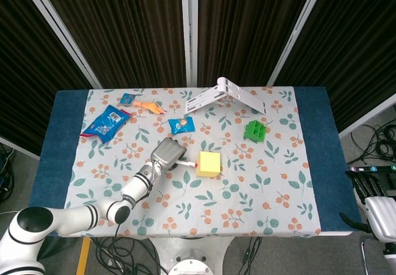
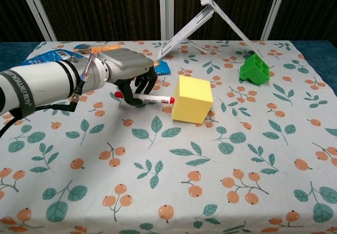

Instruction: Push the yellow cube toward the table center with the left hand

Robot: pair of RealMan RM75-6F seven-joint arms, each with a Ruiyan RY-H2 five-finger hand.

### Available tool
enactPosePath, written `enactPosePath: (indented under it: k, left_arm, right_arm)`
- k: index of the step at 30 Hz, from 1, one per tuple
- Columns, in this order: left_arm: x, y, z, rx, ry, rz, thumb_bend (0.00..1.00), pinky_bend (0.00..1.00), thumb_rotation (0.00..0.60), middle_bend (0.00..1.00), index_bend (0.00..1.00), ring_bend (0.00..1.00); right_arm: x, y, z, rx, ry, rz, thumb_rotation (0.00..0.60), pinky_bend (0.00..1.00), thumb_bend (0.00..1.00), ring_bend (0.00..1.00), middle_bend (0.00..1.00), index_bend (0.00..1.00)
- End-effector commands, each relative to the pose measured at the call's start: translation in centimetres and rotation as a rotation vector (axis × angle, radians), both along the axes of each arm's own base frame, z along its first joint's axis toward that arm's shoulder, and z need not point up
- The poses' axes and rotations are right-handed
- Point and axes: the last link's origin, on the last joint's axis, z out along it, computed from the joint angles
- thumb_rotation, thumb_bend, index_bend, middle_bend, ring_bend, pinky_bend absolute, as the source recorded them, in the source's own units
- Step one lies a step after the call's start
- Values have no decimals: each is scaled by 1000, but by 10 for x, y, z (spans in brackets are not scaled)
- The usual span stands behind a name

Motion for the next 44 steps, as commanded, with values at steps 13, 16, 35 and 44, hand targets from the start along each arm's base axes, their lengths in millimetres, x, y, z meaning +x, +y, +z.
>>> enactPosePath:
  k: [13, 16, 35, 44]
  left_arm:
    - [-85, -30, 45, 79, 55, 135, 357, 438, 600, 695, 610, 446]
    - [-98, -40, 50, 85, 75, 181, 351, 414, 600, 628, 529, 414]
    - [-175, -89, 171, 465, -115, 335, 200, 285, 600, 300, 255, 195]
    - [-215, -153, 205, 576, -91, 369, 124, 266, 600, 265, 233, 172]
  right_arm:
    - [5, -4, -5, 12, -9, 22, 600, 6, 98, 0, 82, 0]
    - [4, -3, -5, 12, -12, 22, 600, 6, 99, 0, 82, 0]
    - [-4, -11, 0, -23, -28, -1, 600, 5, 136, 0, 59, 0]
    - [0, -14, -5, -8, -45, 30, 600, 0, 136, 0, 36, 0]
